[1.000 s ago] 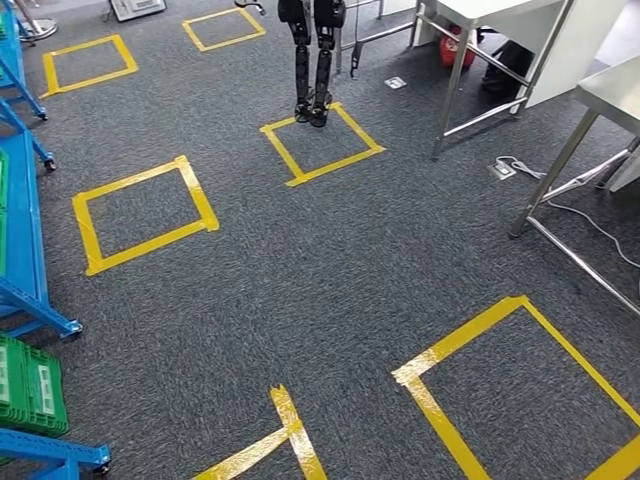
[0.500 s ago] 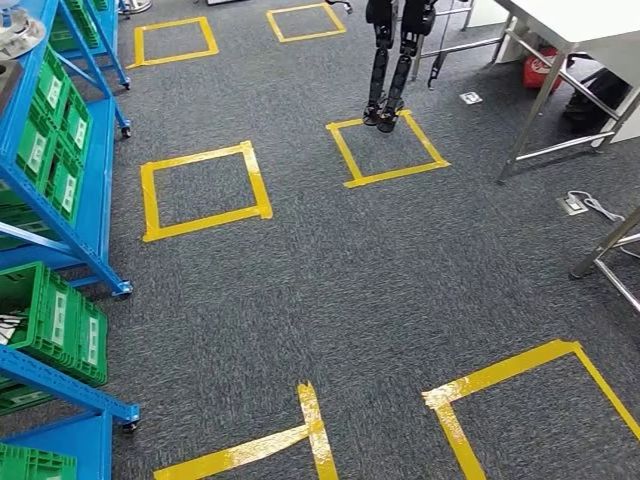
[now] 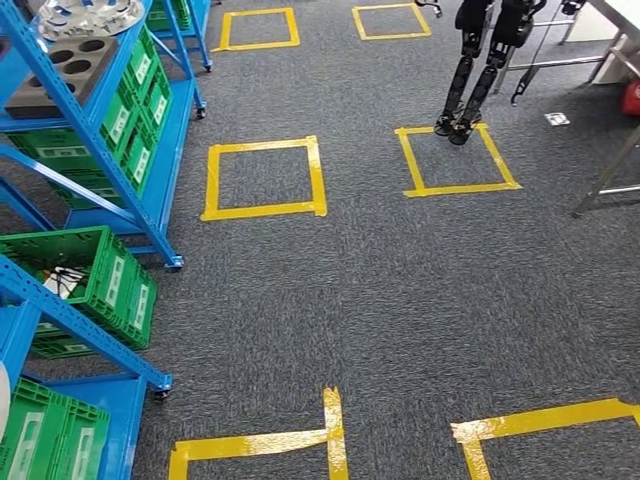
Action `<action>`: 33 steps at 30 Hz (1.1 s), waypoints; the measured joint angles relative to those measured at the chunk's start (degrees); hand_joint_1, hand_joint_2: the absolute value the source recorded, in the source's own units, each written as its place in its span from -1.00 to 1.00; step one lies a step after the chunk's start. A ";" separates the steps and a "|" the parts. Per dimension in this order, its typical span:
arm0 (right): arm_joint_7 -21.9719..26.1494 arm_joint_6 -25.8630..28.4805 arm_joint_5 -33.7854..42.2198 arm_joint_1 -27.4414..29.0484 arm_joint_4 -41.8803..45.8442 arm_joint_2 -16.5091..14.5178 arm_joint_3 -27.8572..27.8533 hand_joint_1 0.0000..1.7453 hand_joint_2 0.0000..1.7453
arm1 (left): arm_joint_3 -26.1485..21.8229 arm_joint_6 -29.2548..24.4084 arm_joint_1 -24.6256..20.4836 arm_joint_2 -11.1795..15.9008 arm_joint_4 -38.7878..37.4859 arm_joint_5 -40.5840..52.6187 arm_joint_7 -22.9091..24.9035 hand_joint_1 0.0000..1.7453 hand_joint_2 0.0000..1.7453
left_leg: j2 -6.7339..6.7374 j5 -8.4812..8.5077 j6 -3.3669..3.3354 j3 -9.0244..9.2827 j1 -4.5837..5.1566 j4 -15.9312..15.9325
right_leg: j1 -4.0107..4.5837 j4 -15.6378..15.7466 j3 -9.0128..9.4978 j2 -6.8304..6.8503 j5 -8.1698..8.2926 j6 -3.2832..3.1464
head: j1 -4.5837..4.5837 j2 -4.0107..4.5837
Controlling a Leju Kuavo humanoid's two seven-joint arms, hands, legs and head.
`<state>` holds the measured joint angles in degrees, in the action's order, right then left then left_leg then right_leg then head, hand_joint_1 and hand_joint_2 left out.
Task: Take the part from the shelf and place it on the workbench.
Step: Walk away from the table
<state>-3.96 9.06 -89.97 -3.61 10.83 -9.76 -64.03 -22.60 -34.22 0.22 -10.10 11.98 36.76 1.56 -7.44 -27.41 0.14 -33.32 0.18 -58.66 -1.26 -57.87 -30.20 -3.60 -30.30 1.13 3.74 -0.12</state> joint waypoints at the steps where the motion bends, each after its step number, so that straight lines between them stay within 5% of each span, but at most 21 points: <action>1: -0.01 0.01 0.00 0.01 0.00 0.02 0.08 -1.00 -1.00 | -0.02 -0.03 0.05 -0.01 0.00 0.01 -0.02 -1.00 -1.00 | 1.42 -0.80 0.25 -0.60 0.06 -1.26 | -0.01 0.21 0.19 0.81 0.08 -0.43 | -0.13 0.01; 4: 0.00 -0.01 0.00 0.22 -0.01 0.07 0.28 -1.00 -1.00 | -0.02 0.02 -0.25 -0.05 0.00 0.09 -0.17 -1.00 -1.00 | 6.01 -5.61 0.83 -5.40 0.03 -11.16 | 0.27 0.43 0.55 3.75 -0.17 -1.26 | -0.42 0.01; 6: 0.00 -0.02 0.01 0.38 -0.01 0.09 0.32 -1.00 -1.00 | -0.02 0.10 -0.35 -0.06 0.00 0.14 -0.25 -1.00 -1.00 | 6.65 -7.43 0.98 -7.83 -0.11 -16.05 | 0.41 0.42 0.61 5.09 -0.36 -1.39 | -0.40 0.01; 10: 0.01 0.01 0.00 0.41 -0.01 0.10 0.39 -1.00 -1.00 | -0.02 0.16 -0.32 -0.07 0.00 0.18 -0.26 -1.00 -1.00 | 6.73 -7.42 1.00 -8.25 -0.16 -16.86 | 0.44 0.41 0.66 5.58 -0.44 -1.39 | -0.40 0.01; 11: 0.06 0.09 0.00 0.40 -0.01 0.10 0.60 -1.00 -1.00 | -0.03 0.20 -0.21 -0.07 0.00 0.21 -0.26 -1.00 -1.00 | 6.88 -6.21 0.93 -7.47 -0.18 -15.35 | 0.46 0.41 0.82 6.15 -0.57 -1.35 | -0.41 0.01; 15: 0.68 0.62 -0.01 0.21 -0.03 0.09 2.74 -1.00 -1.00 | -0.07 0.31 -0.21 0.04 0.00 0.44 -0.27 -1.00 -1.00 | 11.03 -0.15 -1.02 0.39 1.16 0.06 | 1.00 0.75 2.65 11.43 -2.32 0.35 | -0.41 0.01; 16: 0.78 0.58 -0.02 0.04 -0.04 0.08 2.96 -1.00 -1.00 | -0.08 0.30 -0.07 0.06 0.00 0.44 -0.27 -1.00 -1.00 | 10.32 -0.05 -1.32 0.54 1.05 0.39 | 0.92 0.76 3.02 11.33 -2.61 0.64 | -0.37 0.01; 18: 0.97 0.46 -0.03 -0.20 -0.05 0.08 3.24 -1.00 -1.00 | -0.11 0.30 0.04 0.08 0.01 0.47 -0.26 -1.00 -1.00 | 9.02 0.27 -1.90 0.91 0.68 1.03 | 0.71 -1.68 2.15 8.45 -4.26 1.11 | -0.19 0.01; 20: 1.05 0.26 -0.03 -0.12 -0.11 0.08 3.53 -1.00 -1.00 | -0.13 0.35 -0.13 0.05 0.01 0.55 -0.25 -1.00 -1.00 | 7.55 0.37 -2.28 1.07 0.48 1.20 | 0.53 -8.73 -1.72 4.85 -7.29 1.35 | 0.04 0.01; 21: 1.02 0.15 -0.03 0.00 -0.15 0.08 3.73 -1.00 -1.00 | -0.13 0.39 -0.24 0.05 0.00 0.57 -0.23 -1.00 -1.00 | 6.74 0.35 -2.40 1.08 0.46 1.19 | 0.53 -12.55 -4.07 4.14 -8.38 1.39 | 0.10 0.01; 23: 0.93 0.04 -0.03 0.25 -0.23 0.08 4.18 -1.00 -1.00 | -0.15 0.45 -0.29 0.07 0.00 0.56 -0.15 -1.00 -1.00 | 5.04 0.23 -2.40 1.25 0.46 1.15 | 0.55 -15.53 -6.91 3.72 -7.54 1.40 | 0.09 0.01; 25: 0.86 0.07 -0.03 0.40 -0.28 0.08 4.54 -1.00 -1.00 | -0.18 0.45 -0.27 0.04 0.00 0.48 -0.05 -1.00 -1.00 | 3.36 -0.04 -2.13 1.62 0.39 1.03 | 0.45 -10.39 -5.82 2.93 -2.77 1.37 | 0.09 0.01; 27: 0.87 0.11 -0.03 0.45 -0.37 0.08 4.82 -1.00 -1.00 | -0.20 0.49 -0.35 -0.03 0.01 0.42 -0.03 -1.00 -1.00 | 1.87 -0.43 -1.61 1.68 0.38 0.66 | 0.14 -3.66 -3.24 0.28 0.50 1.22 | 0.06 0.01; 29: 0.92 0.16 -0.03 0.47 -0.48 0.07 5.04 -1.00 -1.00 | -0.24 0.60 -0.44 -0.04 0.01 0.36 -0.02 -1.00 -1.00 | 0.60 -0.51 -0.96 1.27 0.27 0.40 | 0.06 -1.06 -1.90 -1.19 0.62 0.73 | 0.00 0.01; 31: 0.99 0.20 -0.02 0.47 -0.53 0.07 5.26 -1.00 -1.00 | -0.31 0.77 -0.31 0.02 0.00 0.30 -0.01 -1.00 -1.00 | -0.19 -0.45 -0.38 0.93 0.06 0.37 | 0.13 -0.63 -1.53 -0.09 0.64 -0.01 | 0.00 0.00; 33: 1.07 0.22 -0.02 0.45 -0.54 0.08 5.51 -1.00 -1.00 | -0.36 0.91 -0.20 0.07 0.00 0.27 -0.02 -1.00 -1.00 | 2.34 -1.82 0.15 0.04 0.15 -1.65 | 0.11 -0.35 -1.23 1.31 0.69 -0.68 | -0.21 0.01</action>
<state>-2.90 9.28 -90.00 -3.16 10.29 -9.68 -58.51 -22.96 -33.31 0.02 -10.03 11.98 37.03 1.55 -5.10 -29.24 0.29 -33.28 0.33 -60.31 -1.15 -58.22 -31.43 -2.29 -29.60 0.45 3.53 -0.11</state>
